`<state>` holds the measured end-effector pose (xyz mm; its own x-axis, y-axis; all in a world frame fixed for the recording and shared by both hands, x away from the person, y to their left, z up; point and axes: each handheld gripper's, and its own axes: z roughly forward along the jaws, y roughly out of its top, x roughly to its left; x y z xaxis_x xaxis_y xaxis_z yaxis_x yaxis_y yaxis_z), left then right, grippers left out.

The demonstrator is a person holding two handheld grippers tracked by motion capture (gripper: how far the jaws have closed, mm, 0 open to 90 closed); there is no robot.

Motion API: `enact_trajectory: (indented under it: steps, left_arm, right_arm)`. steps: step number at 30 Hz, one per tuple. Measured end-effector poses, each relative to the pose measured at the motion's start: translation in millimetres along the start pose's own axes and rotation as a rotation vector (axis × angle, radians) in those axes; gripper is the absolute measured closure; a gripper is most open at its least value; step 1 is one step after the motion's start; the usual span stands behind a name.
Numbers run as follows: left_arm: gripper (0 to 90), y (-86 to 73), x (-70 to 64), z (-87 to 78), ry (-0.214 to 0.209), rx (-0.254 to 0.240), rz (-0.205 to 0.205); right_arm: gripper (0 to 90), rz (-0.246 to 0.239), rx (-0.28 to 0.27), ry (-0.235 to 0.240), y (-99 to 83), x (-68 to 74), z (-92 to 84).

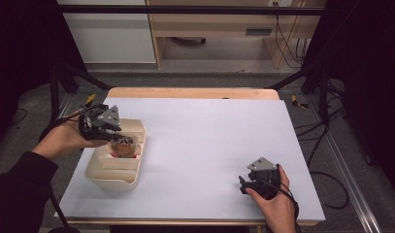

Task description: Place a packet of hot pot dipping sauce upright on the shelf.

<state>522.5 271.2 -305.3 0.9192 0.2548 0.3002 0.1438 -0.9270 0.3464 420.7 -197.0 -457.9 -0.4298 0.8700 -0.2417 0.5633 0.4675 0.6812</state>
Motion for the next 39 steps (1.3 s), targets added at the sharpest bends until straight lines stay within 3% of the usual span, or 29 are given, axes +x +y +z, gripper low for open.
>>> enact_trajectory:
  steps: [11,24,32,39]
  left_arm:
    - [72.6,-6.5,-4.4,10.8,-0.018,0.008,0.003]
    - [72.4,-5.3,-1.3,12.4,-0.016,0.001,-0.006]
    - [72.3,-14.6,7.2,14.7,-0.032,-0.022,-0.030]
    - [72.1,-22.4,7.4,14.7,-0.034,-0.011,-0.040]
  right_arm:
    - [10.8,0.004,0.004,0.004,-0.3,-0.3,0.5]
    - [10.7,0.000,0.007,0.009,-0.5,0.0,0.6]
    - [10.6,-0.002,0.011,0.010,-0.5,0.1,0.8]
    - [10.5,0.001,0.012,0.013,-0.7,-0.4,1.1]
